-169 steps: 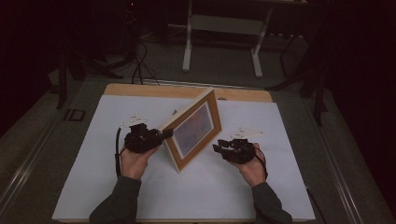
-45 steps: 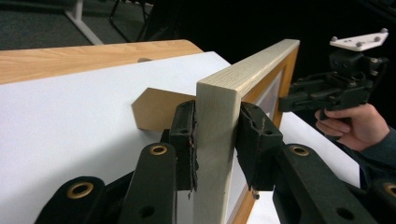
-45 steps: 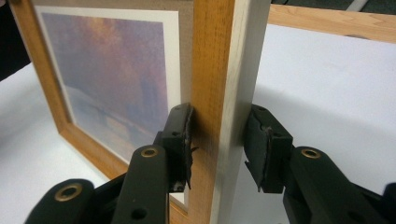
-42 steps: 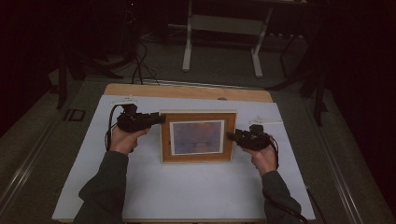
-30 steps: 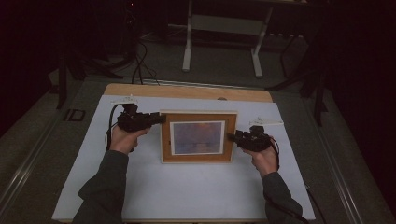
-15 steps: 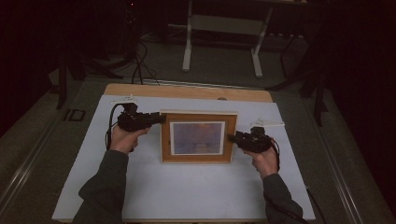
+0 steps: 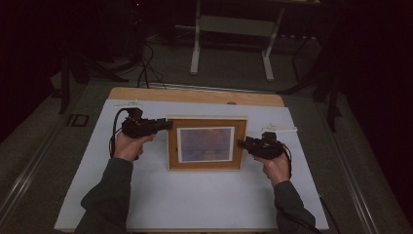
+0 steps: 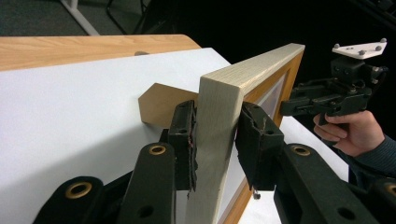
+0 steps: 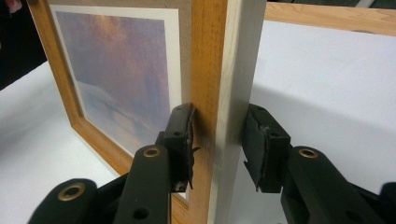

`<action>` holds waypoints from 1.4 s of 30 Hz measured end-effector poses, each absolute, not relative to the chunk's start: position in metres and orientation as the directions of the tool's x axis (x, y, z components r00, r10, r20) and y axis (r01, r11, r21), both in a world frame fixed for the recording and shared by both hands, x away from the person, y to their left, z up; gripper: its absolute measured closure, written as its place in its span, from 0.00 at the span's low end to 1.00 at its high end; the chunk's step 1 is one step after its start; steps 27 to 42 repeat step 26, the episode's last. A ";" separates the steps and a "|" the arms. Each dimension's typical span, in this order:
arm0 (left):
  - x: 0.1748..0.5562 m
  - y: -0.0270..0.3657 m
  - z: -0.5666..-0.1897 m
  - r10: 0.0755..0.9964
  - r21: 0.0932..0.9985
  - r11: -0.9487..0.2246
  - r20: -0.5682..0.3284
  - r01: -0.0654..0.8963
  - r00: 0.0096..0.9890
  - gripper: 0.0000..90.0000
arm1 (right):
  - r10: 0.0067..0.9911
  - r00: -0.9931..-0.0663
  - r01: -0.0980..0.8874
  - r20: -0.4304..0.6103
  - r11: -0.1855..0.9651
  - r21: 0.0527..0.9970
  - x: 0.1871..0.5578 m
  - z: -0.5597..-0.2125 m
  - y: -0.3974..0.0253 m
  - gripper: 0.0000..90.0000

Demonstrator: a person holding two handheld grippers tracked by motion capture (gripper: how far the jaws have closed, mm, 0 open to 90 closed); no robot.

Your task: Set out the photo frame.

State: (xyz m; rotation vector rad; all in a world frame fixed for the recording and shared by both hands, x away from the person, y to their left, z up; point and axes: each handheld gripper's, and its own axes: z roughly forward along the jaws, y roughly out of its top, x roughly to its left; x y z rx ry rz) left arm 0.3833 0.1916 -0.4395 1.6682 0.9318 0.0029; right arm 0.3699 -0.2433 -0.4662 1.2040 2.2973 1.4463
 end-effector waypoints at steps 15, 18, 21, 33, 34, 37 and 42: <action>0.358 0.204 -0.442 0.652 0.846 -0.042 -0.380 0.532 0.656 0.60 | 0.719 -0.645 0.565 0.258 0.222 0.795 0.366 -0.467 -0.241 0.50; 0.345 0.211 -0.446 0.683 0.851 -0.041 -0.358 0.523 0.636 0.57 | 0.720 -0.645 0.567 0.256 0.226 0.792 0.362 -0.466 -0.243 0.48; 0.334 0.215 -0.449 0.715 0.853 -0.056 -0.329 0.519 0.618 0.55 | 0.725 -0.642 0.571 0.249 0.236 0.786 0.359 -0.467 -0.244 0.47; 0.304 0.217 -0.465 0.783 0.844 -0.123 -0.241 0.523 0.573 0.55 | 0.735 -0.645 0.564 0.211 0.271 0.780 0.347 -0.470 -0.248 0.48; 0.304 0.217 -0.465 0.783 0.844 -0.123 -0.241 0.523 0.573 0.55 | 0.735 -0.645 0.564 0.211 0.271 0.780 0.347 -0.470 -0.248 0.48; 0.304 0.217 -0.465 0.783 0.844 -0.123 -0.241 0.523 0.573 0.55 | 0.735 -0.645 0.564 0.211 0.271 0.780 0.347 -0.470 -0.248 0.48; 0.304 0.217 -0.465 0.783 0.844 -0.123 -0.241 0.523 0.573 0.55 | 0.735 -0.645 0.564 0.211 0.271 0.780 0.347 -0.470 -0.248 0.48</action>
